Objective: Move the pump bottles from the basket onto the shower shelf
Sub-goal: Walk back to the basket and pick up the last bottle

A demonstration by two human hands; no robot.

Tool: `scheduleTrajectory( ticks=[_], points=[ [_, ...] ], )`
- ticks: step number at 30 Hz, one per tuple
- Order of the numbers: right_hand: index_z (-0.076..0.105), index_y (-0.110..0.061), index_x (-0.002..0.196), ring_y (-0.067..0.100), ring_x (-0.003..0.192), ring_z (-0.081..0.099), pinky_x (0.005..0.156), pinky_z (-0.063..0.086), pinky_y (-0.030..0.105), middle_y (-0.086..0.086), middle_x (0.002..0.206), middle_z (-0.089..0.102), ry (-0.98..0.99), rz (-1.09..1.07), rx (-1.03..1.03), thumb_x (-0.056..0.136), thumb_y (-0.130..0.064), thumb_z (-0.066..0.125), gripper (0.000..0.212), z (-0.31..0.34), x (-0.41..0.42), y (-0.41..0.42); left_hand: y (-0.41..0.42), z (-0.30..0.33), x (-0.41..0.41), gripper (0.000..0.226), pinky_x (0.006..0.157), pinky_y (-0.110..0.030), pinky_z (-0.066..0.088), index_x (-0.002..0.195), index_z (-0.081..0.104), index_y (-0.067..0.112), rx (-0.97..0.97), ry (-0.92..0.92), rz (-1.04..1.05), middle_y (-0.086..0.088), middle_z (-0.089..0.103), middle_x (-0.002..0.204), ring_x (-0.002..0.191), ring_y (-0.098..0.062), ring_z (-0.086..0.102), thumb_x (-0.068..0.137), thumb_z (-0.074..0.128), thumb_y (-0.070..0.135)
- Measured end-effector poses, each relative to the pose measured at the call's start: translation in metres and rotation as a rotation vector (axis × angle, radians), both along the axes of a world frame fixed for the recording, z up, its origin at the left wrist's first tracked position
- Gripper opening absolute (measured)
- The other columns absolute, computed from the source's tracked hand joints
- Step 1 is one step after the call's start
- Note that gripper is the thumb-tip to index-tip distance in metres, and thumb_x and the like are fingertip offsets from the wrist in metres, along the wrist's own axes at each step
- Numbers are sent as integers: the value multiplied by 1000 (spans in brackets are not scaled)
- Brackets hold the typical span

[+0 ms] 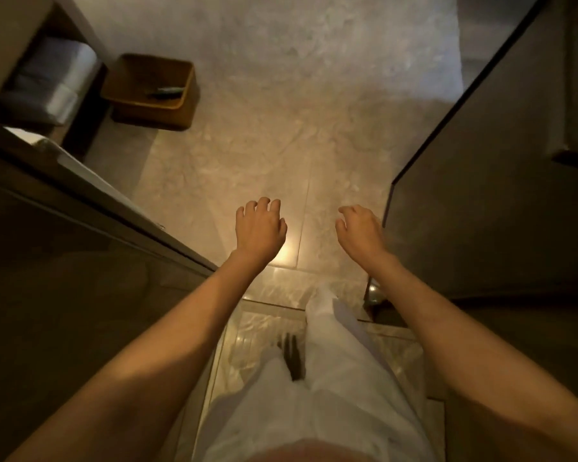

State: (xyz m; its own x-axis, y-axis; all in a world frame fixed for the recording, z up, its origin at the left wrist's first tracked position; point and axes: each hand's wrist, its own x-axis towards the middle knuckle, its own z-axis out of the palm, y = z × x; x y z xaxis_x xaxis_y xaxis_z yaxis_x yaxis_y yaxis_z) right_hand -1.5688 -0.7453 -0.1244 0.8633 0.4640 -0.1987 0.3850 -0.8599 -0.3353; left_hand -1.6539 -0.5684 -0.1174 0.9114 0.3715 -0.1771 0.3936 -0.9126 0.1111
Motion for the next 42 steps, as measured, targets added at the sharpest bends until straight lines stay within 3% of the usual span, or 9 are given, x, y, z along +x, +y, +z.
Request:
scheduleTrajectory(
  ticks=[17,28,42],
  points=[
    [55,-3,125,36,115,52,100,40,40,20,126,58,46,296,-12,95,-19,41,37,-9,226,135,93,-18,185,41,94,-41,37,129,51,12,-79,55,341,-10,55,129,116,-32,50,93,42,28],
    [52,-7,129,36,119,50,101,39,42,18,129,56,30,412,2,94,-21,40,39,-11,383,342,274,-12,319,43,98,-41,36,133,49,12,-83,42,445,-11,53,133,119,-32,48,94,40,29],
    [55,-5,125,38,112,54,97,43,43,19,124,59,6,570,30,93,-20,44,37,-24,581,531,456,-13,494,44,101,-42,36,134,47,13,-91,51,606,-11,50,135,122,-31,46,94,40,30]
  ],
)
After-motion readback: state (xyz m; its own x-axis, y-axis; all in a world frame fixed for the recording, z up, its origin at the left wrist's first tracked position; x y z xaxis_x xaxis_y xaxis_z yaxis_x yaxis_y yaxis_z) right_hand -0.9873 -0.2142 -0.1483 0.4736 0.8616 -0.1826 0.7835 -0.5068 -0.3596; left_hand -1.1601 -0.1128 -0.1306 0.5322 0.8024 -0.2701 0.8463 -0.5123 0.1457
